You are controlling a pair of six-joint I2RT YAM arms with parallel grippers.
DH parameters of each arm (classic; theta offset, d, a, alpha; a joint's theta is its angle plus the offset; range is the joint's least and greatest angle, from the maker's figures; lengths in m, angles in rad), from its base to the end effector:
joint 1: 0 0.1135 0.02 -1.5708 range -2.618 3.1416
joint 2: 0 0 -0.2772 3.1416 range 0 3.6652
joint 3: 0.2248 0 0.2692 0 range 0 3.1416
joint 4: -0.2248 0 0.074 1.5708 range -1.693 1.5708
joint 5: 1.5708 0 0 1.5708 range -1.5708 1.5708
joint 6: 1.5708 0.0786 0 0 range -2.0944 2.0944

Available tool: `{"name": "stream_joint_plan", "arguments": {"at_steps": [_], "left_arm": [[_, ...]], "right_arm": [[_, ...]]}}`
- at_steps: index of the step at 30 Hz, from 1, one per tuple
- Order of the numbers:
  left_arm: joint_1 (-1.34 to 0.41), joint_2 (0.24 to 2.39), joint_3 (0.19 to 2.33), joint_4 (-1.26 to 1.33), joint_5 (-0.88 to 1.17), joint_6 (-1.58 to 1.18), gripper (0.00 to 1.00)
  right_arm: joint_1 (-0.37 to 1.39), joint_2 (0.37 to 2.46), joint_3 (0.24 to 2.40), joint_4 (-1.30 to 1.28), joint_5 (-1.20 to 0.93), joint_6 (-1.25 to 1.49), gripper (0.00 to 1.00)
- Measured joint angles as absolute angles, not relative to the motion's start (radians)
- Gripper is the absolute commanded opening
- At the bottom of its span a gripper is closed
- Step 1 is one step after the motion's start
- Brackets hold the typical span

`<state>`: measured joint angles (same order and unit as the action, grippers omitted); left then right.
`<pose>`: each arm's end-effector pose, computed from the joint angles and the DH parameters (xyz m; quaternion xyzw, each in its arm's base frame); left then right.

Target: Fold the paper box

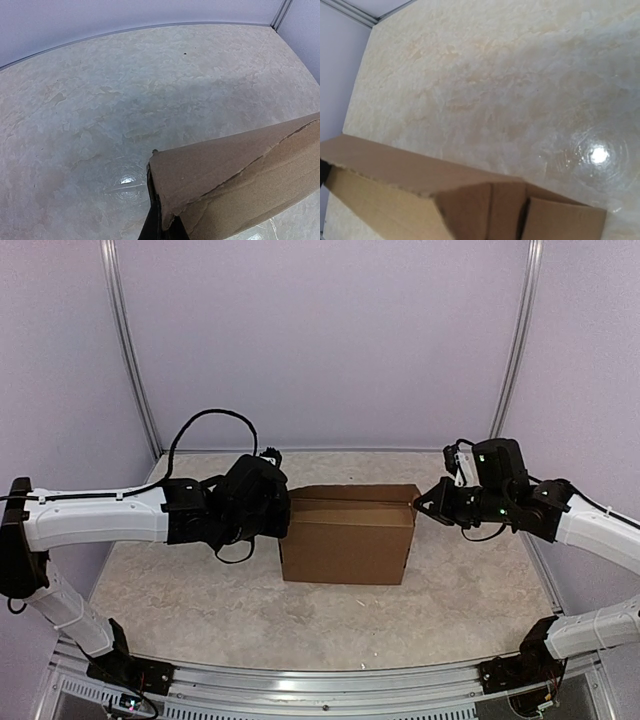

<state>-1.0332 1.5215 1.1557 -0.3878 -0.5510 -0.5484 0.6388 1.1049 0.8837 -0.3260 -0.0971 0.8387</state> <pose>0.2277 -0.3016 0.2561 0.1071 0.8832 -0.0963 0.4464 0.2320 0.1818 0.2829 0.0633 0.8689 0.3607 0.3332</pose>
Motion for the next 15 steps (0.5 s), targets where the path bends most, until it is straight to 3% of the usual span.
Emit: {"name": "stream_joint_plan", "arguments": {"at_steps": [15], "left_arm": [[-1.036, 1.531, 1.163, -0.382, -0.546, -0.548, 0.0]], "right_arm": [[0.639, 1.079, 0.871, -0.33, -0.096, 0.913, 0.0]]}}
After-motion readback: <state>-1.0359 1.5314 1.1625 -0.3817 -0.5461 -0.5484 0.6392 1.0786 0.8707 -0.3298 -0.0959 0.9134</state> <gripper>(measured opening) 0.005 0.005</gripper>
